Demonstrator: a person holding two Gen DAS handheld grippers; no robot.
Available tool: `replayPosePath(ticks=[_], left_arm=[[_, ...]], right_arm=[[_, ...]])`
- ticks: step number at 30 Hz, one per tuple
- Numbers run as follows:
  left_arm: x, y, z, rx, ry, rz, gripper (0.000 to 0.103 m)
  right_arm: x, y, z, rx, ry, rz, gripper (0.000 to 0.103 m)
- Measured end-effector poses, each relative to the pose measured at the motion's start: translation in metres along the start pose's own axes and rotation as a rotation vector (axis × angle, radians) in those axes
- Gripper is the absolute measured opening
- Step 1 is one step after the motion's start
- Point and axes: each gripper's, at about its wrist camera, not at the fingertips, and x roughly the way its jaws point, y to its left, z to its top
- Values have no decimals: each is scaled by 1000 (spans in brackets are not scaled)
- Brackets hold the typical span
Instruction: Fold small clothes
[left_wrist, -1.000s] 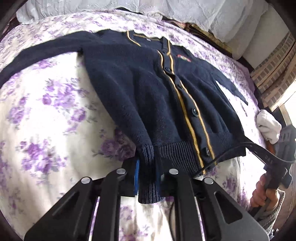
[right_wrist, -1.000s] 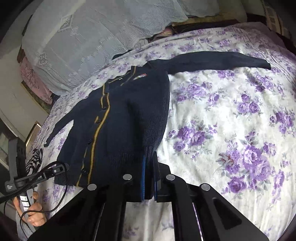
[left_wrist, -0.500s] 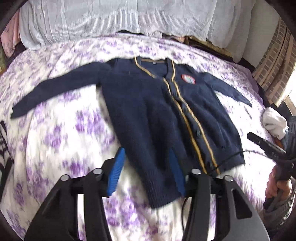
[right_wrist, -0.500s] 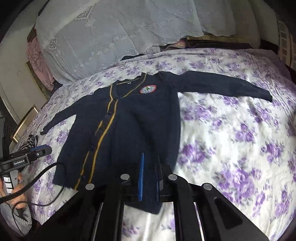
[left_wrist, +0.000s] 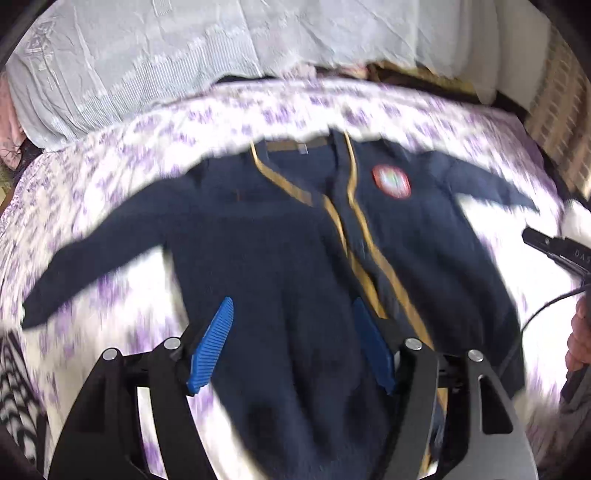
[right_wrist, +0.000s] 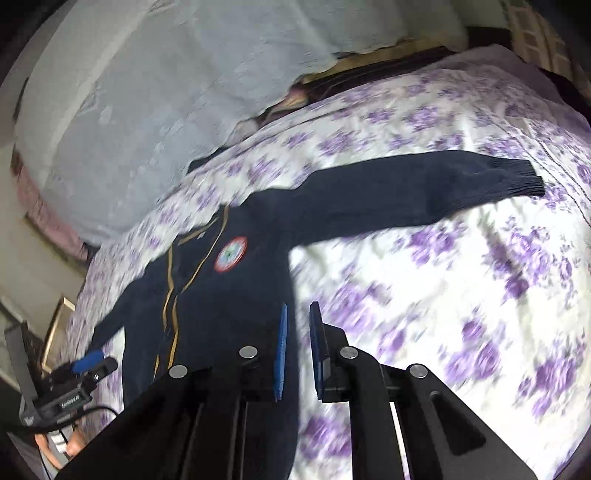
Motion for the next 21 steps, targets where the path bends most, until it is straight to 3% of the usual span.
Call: replayPosePath(ticks=[1,4,9,12,16,21], left_arm=[[7,1,16,-30,-9,10,66],[33,4,54,-113,-11,46,66],[101,-2,87,-214,76,24,66],[130,0,71,-233,119,-5,67],[135,-14,54,-147,24,70,73],[128,2,51,-201,9,-19,73]], right_arm=[[4,-12,11,44,-18,-17,14],[15,-58,36,237,-68,-50,29],[17,-129,43,574,-142,-28,30],[24,-158,36,722,-158,-6,27],[31,-185,29,881,-212,70,8],[36,-191,39,967,-281,44,9]])
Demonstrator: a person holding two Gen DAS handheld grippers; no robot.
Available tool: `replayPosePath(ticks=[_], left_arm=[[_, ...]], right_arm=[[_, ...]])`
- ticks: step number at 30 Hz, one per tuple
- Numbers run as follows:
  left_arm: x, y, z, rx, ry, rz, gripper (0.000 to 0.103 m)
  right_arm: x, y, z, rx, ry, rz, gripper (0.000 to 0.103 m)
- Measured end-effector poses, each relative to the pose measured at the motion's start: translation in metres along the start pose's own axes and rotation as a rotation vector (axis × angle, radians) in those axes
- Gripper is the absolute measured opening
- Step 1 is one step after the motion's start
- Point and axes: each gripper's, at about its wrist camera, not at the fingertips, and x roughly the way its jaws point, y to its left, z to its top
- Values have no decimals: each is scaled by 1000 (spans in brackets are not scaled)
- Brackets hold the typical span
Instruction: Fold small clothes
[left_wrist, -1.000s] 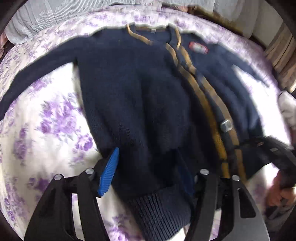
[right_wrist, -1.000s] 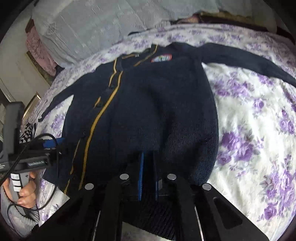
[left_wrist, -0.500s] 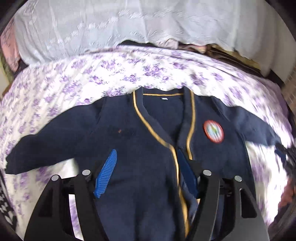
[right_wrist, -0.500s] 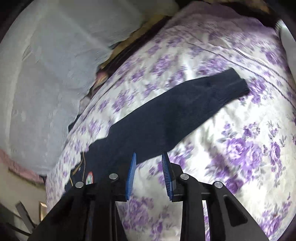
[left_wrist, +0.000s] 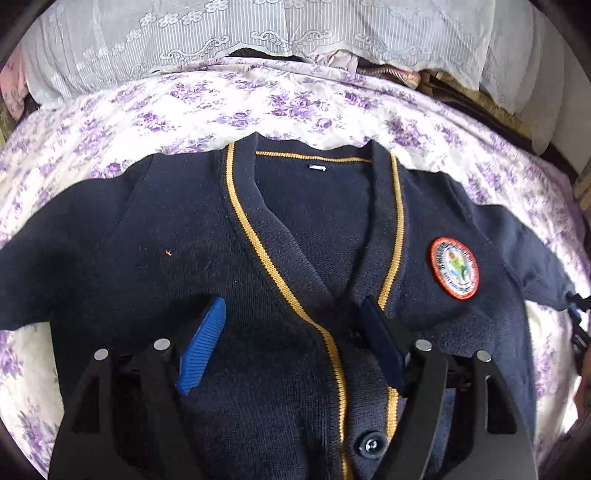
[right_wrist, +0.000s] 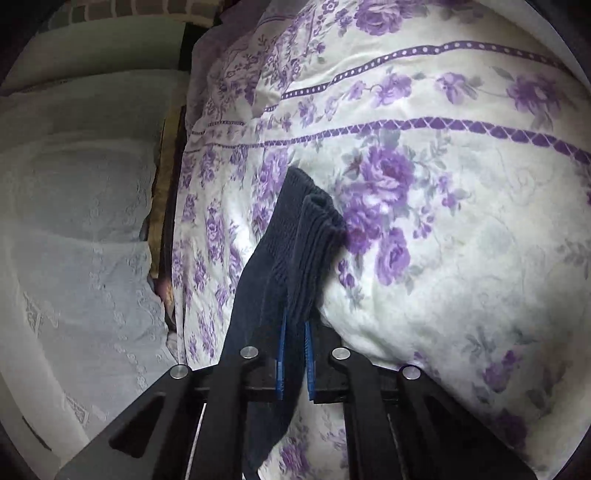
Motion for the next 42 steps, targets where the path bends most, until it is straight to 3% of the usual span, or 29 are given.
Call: replayPosePath(ticks=[4,6,8,17,22,27,29,32,37,42], left_arm=[[-4,6,-2,-21,-9,-42,73],[-3,5,-1,-19,-7,-45,74],[-3,4,-1,-10,-5,-49,76],[-18,25,-1,-67,-29,-66,76],[-52,74,-2,-97,-81,3,76],[-69,144,-3,-283,-96,11,76],[-66,160,-2,-331,-104,52,76],[-52,164,-3,-358,-88,109,76],[-46,145,-3,-280,-117,233,76],[-44,147,1,-289,-120,233,80]], right_arm=[[4,7,-3,0,-112,-17,13],[6,16,-9,-91,-158,-37,16],[12,24,-9,-187,-171,-60,12],[-19,86,-28,-513,-270,56,8],[-23,103,-39,-598,-237,107,8],[-22,127,-72,-733,-196,132,8],[-20,135,-85,-774,-178,135,8],[-19,147,-102,-817,-161,148,8],[-15,173,-139,-905,-137,167,8],[-8,196,-180,-981,-106,184,8]])
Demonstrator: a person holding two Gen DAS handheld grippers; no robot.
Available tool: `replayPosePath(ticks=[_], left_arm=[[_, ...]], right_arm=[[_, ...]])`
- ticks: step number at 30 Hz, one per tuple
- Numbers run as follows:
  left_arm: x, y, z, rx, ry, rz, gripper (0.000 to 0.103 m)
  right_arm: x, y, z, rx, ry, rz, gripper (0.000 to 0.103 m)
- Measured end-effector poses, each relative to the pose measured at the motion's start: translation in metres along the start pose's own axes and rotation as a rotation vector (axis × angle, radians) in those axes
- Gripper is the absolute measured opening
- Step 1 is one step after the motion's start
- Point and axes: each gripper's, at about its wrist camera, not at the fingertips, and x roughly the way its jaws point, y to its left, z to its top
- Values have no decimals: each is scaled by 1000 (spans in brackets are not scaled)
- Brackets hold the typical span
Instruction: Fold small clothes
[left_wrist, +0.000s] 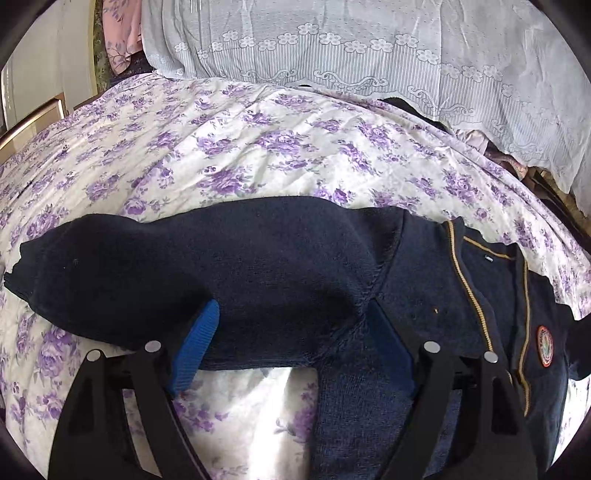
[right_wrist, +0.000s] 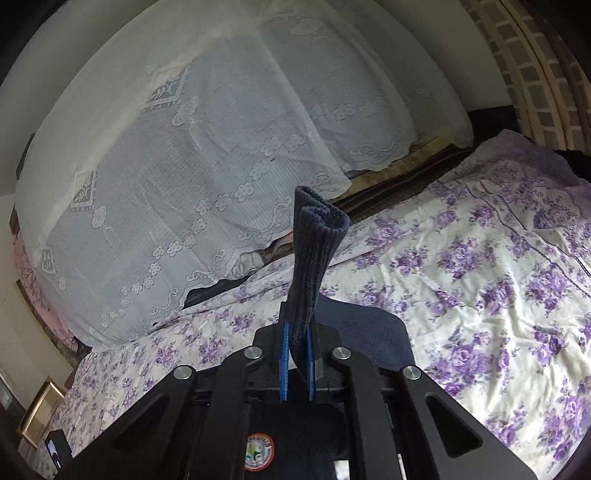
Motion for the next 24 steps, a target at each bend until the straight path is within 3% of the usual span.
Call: replayPosePath(ticks=[13,24], left_arm=[[2,4,3,-36,17,-35,82],[3,6,5,-47,20,-37,83]], right_arm=[[28,103,-45,-203,84,95,8],[60,148,-112,-368,263,144,8]])
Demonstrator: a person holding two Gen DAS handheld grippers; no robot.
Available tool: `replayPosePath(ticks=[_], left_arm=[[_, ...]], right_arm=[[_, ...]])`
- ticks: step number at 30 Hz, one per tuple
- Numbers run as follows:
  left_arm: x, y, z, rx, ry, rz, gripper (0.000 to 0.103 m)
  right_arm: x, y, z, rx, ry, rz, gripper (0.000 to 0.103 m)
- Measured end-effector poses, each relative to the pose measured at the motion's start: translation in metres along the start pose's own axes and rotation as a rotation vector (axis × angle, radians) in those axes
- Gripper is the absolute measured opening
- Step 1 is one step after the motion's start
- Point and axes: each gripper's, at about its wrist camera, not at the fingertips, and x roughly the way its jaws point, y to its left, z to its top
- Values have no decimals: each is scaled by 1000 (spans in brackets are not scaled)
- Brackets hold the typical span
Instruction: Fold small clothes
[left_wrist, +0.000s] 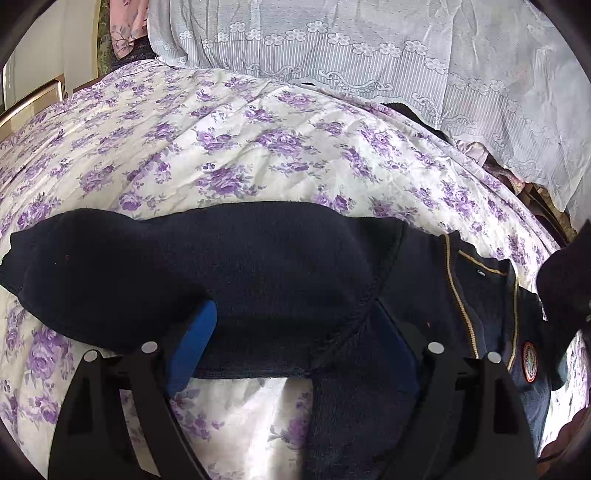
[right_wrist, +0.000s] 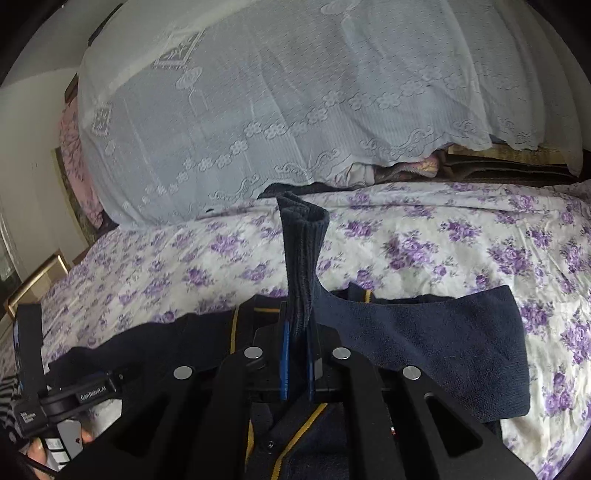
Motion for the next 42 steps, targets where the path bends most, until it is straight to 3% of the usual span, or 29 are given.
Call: replayPosePath(ticks=[11,16,19,21,23,26,28,30,31,34,37,38,40,42], left_arm=[[1,0,1,3,0,1,83],[1,1,1,3,1,-2,83],[0,2,1,-4,3,-9,83],[0,4,2,-14,5,-20,83],[0,6,2,-20,4,-24,83],[0,3,1,-10,2,-11,83],[0,2,1,-2,0,-2,83],[1,1,1,5,0,4,84],[2,0,1,8,0,5,84],[2,2,1,8,2,2,84],[2,2,2,6,4,-2,85],[2,2,2,6,4,-3,85],[1,2,2,7,6,-4,85],[0,3,1,3,9,-11,85]], right_arm=[[44,30,-27,-80,199,60,8],[71,38,-37,-93,353,93,11],[53,32,-30,-67,333,138,12],[26,23,-22,-76,250,150,12],[0,4,-9,-78,153,74,10],[-10,-51,6,34,84,-107,9],[-1,-94,6,145,105,-228,8],[29,-126,-8,209,248,-281,7],[45,-139,-20,252,319,-264,4],[25,-135,-19,267,250,-249,6],[-13,-107,-20,188,151,-187,6],[-23,-99,-27,171,148,-183,7],[-11,-91,-52,138,286,-163,9],[-8,-92,-60,142,286,-169,5]])
